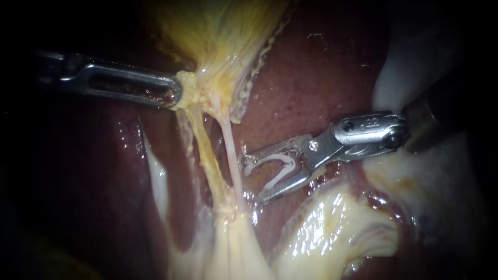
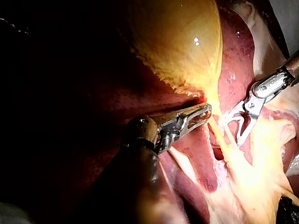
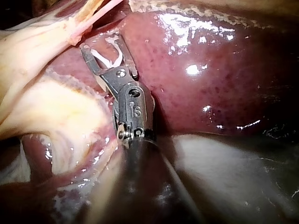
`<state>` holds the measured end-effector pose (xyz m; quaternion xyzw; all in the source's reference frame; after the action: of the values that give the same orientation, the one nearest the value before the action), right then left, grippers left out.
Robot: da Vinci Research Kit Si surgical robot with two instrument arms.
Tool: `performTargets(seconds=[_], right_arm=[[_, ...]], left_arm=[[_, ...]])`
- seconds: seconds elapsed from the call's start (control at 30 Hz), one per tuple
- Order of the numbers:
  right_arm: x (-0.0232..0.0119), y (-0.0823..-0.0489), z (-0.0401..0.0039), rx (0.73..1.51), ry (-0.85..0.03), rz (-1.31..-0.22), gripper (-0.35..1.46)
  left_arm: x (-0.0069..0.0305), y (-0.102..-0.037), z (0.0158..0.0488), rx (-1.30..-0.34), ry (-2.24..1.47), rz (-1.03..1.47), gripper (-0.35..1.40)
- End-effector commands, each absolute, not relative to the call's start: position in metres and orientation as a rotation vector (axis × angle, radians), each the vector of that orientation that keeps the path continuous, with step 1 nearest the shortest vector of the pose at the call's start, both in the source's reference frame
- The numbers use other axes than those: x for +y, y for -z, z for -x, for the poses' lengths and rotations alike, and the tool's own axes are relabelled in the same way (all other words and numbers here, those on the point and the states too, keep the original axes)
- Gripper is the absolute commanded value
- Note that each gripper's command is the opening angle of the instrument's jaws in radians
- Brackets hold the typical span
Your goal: Clipping first clip left tube
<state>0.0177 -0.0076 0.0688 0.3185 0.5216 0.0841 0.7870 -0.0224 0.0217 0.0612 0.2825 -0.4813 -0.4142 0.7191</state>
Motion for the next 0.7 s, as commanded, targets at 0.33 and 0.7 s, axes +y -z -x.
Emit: performTargets(seconds=[0.33, 0.7], right_arm=[[-0.0077, -0.0676, -0.0175, 1.125, -0.190, -0.678, 0.44], [-0.0075, -0.0586, -0.0162, 1.028, -0.313, -0.718, 0.42]], left_arm=[[0.0217, -0.0611, 0.0224, -1.063, 0.916, -0.624, -0.35], [0.0216, -0.0611, 0.0222, -1.064, 0.916, -0.624, -0.35]])
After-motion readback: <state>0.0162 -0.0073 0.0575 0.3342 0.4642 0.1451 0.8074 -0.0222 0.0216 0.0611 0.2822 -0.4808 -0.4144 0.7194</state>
